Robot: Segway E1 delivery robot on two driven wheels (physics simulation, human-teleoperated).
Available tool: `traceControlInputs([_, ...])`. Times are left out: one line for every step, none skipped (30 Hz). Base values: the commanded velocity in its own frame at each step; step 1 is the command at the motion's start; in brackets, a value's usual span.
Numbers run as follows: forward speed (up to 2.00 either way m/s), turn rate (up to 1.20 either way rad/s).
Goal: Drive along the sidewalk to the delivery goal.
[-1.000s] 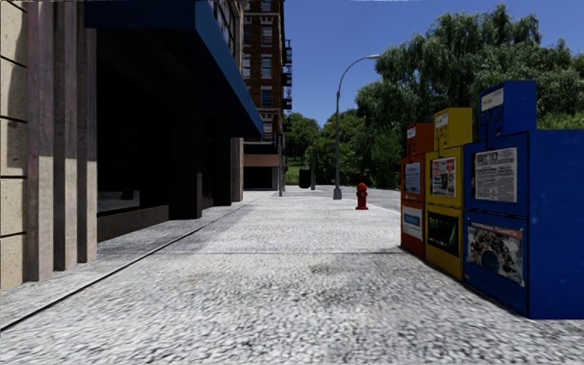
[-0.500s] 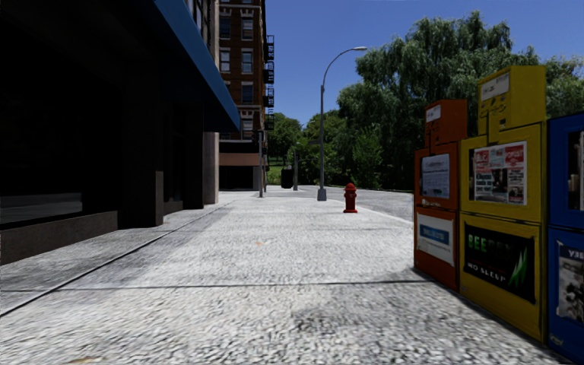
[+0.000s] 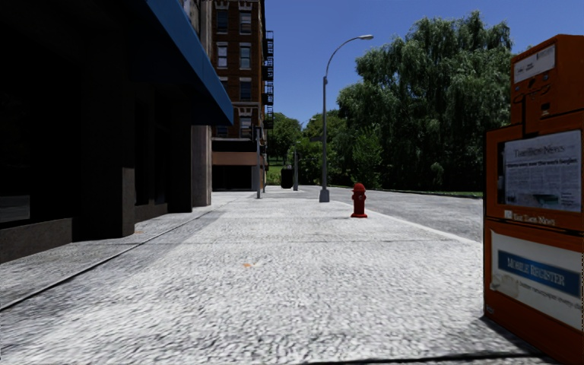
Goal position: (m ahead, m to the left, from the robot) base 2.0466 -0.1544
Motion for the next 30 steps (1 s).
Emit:
traceControlInputs([2.0, 0.0])
traceControlInputs([2.0, 0.0])
traceControlInputs([2.0, 0.0])
traceControlInputs([2.0, 0.0])
traceControlInputs([2.0, 0.0])
traceControlInputs([2.0, 0.0])
traceControlInputs([2.0, 0.0])
traceControlInputs([2.0, 0.0])
traceControlInputs([2.0, 0.0])
traceControlInputs([2.0, 0.0])
traceControlInputs([2.0, 0.0])
traceControlInputs([2.0, 0.0])
traceControlInputs([2.0, 0.0])
traceControlInputs([2.0, 0.0])
traceControlInputs([2.0, 0.0])
traceControlInputs([2.0, 0.0])
traceControlInputs([2.0, 0.0])
traceControlInputs([2.0, 0.0])
traceControlInputs([2.0, 0.0])
traceControlInputs([1.9, 0.0])
traceControlInputs([1.9, 0.0])
traceControlInputs([1.56, 0.0])
traceControlInputs([1.02, 0.0])
traceControlInputs([0.78, 0.0])
traceControlInputs([0.78, 0.0])
traceControlInputs([0.6, 0.0])
traceControlInputs([0.48, 0.0])
traceControlInputs([0.39, 0.0])
traceControlInputs([0.34, 0.0])
traceControlInputs([0.34, 0.0])
